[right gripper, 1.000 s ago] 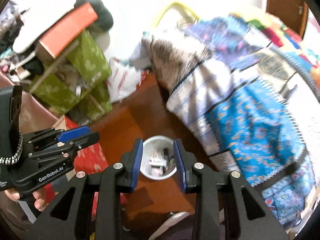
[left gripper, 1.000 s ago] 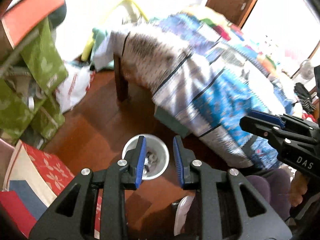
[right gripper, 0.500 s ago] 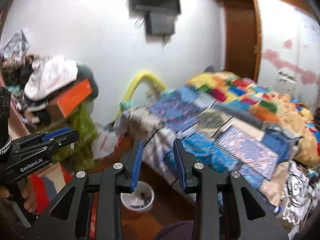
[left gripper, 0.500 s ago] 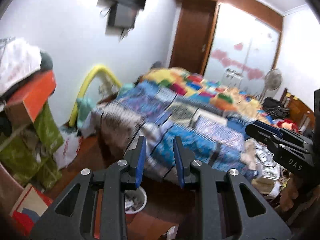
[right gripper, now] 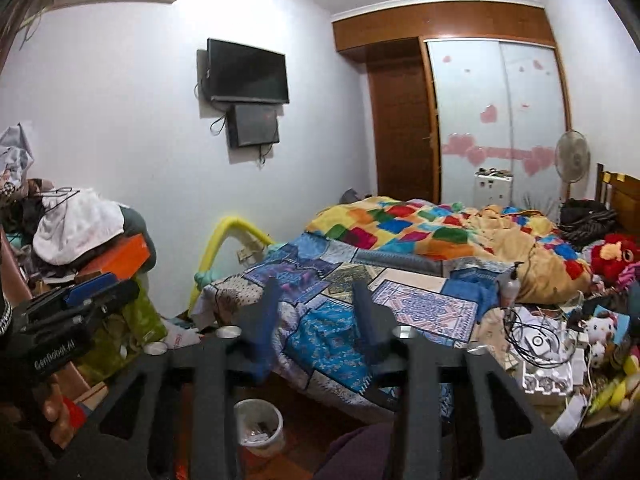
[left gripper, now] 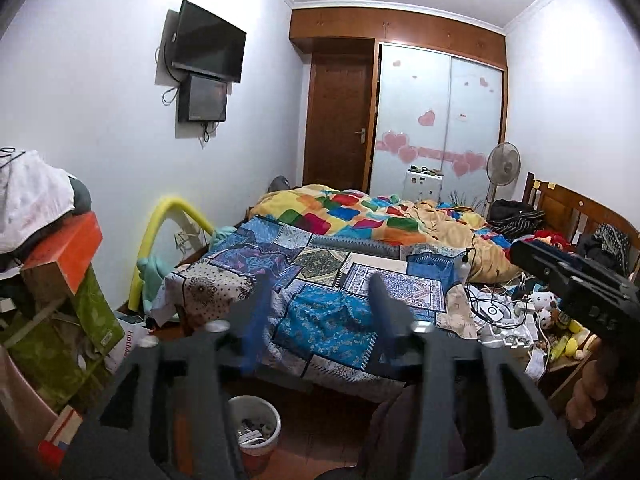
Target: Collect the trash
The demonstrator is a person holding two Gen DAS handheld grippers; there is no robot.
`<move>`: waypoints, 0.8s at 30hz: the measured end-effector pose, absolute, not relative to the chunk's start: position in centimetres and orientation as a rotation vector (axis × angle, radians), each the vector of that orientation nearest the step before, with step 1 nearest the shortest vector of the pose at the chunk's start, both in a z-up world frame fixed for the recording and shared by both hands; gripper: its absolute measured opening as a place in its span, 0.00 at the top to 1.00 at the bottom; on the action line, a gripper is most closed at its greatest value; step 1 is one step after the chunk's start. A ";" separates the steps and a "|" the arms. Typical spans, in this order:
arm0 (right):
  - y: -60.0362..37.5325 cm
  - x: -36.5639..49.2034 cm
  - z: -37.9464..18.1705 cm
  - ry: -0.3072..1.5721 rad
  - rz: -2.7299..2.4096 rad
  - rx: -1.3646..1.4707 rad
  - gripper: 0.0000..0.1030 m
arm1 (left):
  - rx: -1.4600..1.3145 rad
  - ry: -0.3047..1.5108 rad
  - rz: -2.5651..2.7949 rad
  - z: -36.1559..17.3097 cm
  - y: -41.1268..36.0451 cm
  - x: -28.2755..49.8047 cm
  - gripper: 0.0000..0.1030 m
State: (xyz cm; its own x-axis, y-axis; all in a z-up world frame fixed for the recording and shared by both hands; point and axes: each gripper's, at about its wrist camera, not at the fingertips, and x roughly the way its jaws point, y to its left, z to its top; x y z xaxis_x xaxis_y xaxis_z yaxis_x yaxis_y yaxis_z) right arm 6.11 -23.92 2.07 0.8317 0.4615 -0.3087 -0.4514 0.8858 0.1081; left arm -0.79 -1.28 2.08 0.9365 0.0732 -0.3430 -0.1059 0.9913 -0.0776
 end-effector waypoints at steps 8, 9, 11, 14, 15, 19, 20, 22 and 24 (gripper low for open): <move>-24.7 3.2 1.9 0.241 0.361 0.027 0.00 | -0.051 0.313 0.112 1.1 -2.6 -2.9 0.06; -24.9 2.7 1.7 0.241 0.348 0.023 0.00 | -0.049 0.315 0.107 1.0 -2.6 -2.9 0.06; -24.6 2.6 1.5 0.251 0.336 0.009 0.00 | -0.047 0.322 0.102 0.8 -2.6 -3.0 0.06; -24.5 2.7 1.2 0.277 0.334 -0.013 0.00 | -0.048 0.333 0.096 0.4 -2.6 -3.2 0.06; -24.7 2.4 1.0 0.281 0.335 -0.016 0.00 | -0.048 0.336 0.093 0.3 -2.7 -3.3 0.06; -25.0 2.3 0.9 0.295 0.339 -0.025 0.00 | -0.049 0.341 0.089 0.1 -2.6 -3.4 0.06; -24.9 2.0 0.7 0.297 0.341 -0.028 0.00 | -0.051 0.342 0.088 0.1 -2.5 -3.4 0.06; -24.9 1.8 0.6 0.302 0.346 -0.032 0.00 | -0.055 0.343 0.089 0.1 -2.5 -3.5 0.06; -24.8 1.7 0.6 0.306 0.350 -0.035 0.00 | -0.057 0.343 0.088 0.0 -2.5 -3.6 0.06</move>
